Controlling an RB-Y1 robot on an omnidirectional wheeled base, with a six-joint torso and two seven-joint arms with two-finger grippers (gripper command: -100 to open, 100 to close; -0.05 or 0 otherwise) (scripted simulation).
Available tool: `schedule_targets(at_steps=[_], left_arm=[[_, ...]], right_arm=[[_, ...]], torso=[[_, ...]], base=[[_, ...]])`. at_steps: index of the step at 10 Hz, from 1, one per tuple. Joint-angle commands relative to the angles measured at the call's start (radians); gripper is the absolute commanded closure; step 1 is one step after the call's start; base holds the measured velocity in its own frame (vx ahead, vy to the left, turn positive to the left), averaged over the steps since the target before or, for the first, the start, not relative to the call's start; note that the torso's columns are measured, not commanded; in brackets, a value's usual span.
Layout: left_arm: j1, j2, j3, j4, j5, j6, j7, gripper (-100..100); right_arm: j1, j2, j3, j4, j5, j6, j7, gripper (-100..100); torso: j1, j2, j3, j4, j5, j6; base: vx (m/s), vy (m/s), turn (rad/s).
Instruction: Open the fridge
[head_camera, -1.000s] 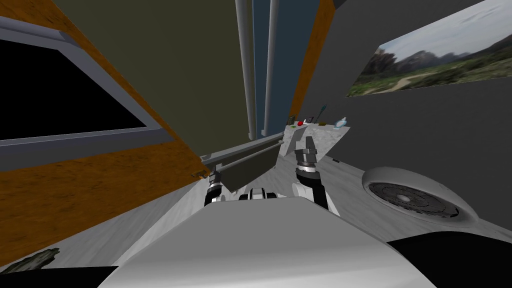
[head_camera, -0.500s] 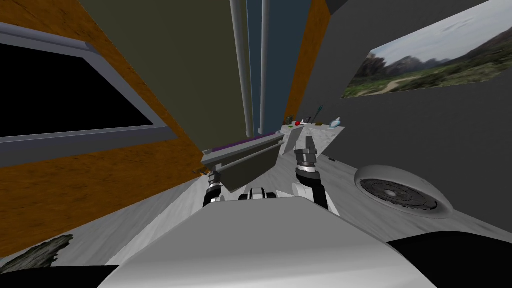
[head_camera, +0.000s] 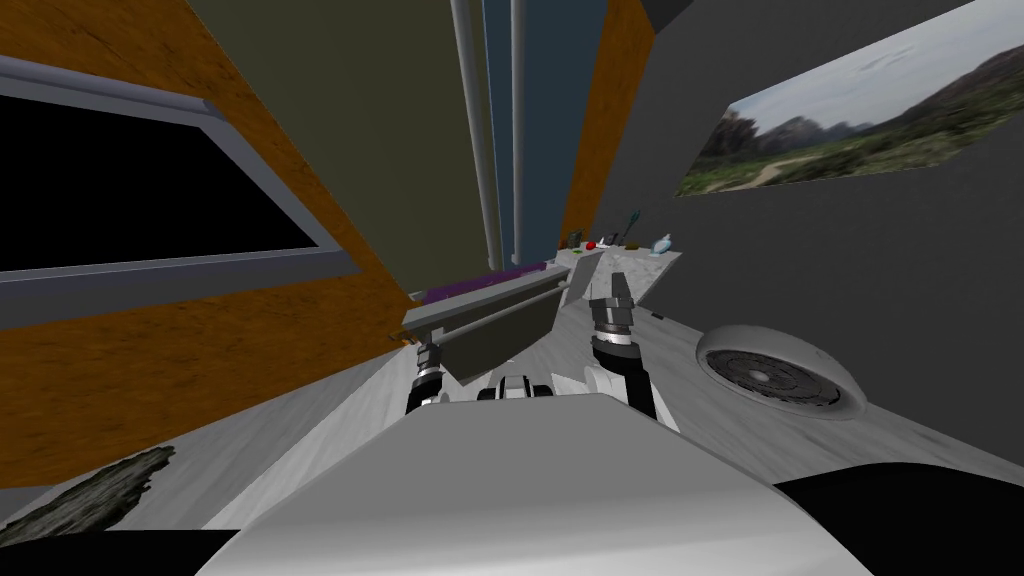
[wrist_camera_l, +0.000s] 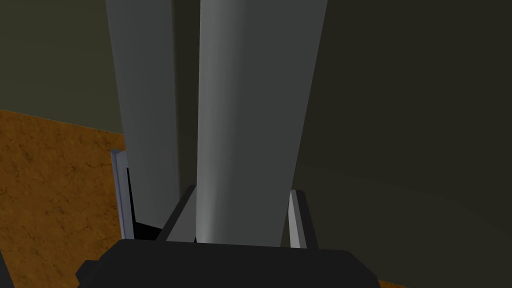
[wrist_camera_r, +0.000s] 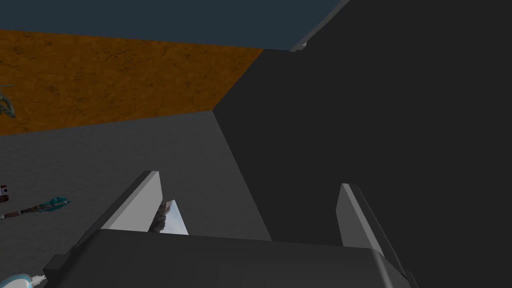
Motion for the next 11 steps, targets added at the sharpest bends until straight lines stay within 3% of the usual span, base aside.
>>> schedule_targets(at_steps=[1,10,11], left_arm=[[0.012,-0.002,-0.006,-0.006,-0.001,0.0,0.0,100],[0.052,-0.007,-0.029,-0.033,-0.005,-0.011,0.003,100],[0.056,-0.006,-0.024,-0.06,-0.001,0.008,0.002,-100]], right_arm=[[0.0,0.0,0.0,0.0,0.0,0.0,0.0,0],[0.0,0.0,0.0,0.0,0.0,0.0,0.0,0],[0.0,0.0,0.0,0.0,0.0,0.0,0.0,0]], torso=[[0.002,-0.004,-0.002,0.001,-0.001,0.0],[0.0,0.002,0.002,0.0,0.0,-0.001],[-0.001,0.001,0.001,0.0,0.0,0.0]], base=[[-0.111,-0.042,0.004],[-0.153,-0.082,0.008],[-0.078,-0.061,0.0]])
